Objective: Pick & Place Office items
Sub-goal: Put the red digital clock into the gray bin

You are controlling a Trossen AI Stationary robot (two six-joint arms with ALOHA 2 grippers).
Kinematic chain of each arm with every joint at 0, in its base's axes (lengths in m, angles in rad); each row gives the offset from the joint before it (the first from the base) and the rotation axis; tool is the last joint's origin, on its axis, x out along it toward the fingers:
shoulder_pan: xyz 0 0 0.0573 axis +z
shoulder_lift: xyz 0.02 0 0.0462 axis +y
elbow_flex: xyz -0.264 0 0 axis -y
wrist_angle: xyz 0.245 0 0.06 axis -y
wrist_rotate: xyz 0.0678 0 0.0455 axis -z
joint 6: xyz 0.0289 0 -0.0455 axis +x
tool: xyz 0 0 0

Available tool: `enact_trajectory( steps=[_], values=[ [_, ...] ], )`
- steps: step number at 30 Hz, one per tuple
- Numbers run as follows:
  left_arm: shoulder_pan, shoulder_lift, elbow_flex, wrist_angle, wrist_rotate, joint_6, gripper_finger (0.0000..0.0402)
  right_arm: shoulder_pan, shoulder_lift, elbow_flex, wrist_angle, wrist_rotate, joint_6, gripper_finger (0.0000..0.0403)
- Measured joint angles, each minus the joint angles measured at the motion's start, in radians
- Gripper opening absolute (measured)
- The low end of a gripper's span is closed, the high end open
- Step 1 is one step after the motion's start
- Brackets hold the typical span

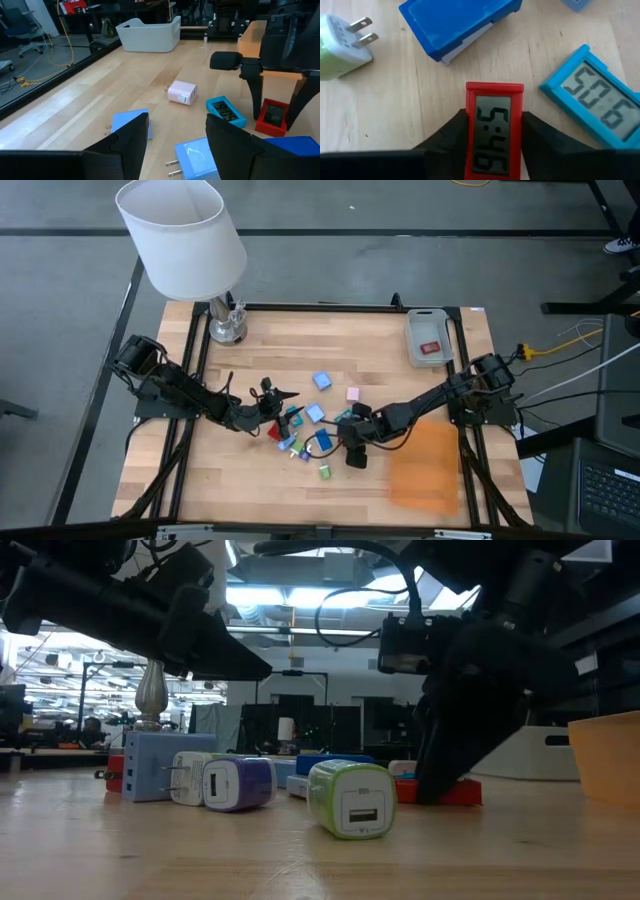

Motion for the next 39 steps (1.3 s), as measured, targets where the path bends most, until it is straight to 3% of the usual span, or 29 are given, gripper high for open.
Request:
enact_trajectory(
  steps=[14,26,32,39],
  values=[
    [0.000,0.000,0.000,0.021,-0.003,0.000,0.0194,0.007,-0.019,-0.008,0.069,-0.047,0.001,0.0140],
    [0.000,0.000,0.000,0.023,0.000,0.008,0.0194,0.016,-0.240,-0.005,0.233,-0.001,-0.031,0.0139],
    [0.000,0.000,0.000,0.031,0.001,0.008,0.0194,0.015,-0.381,-0.004,0.146,0.132,-0.104,0.0139],
    [0.000,0.000,0.000,0.038,0.005,0.008,0.0194,0.014,-0.581,-0.004,-0.258,0.498,-0.067,0.0139]
  ],
)
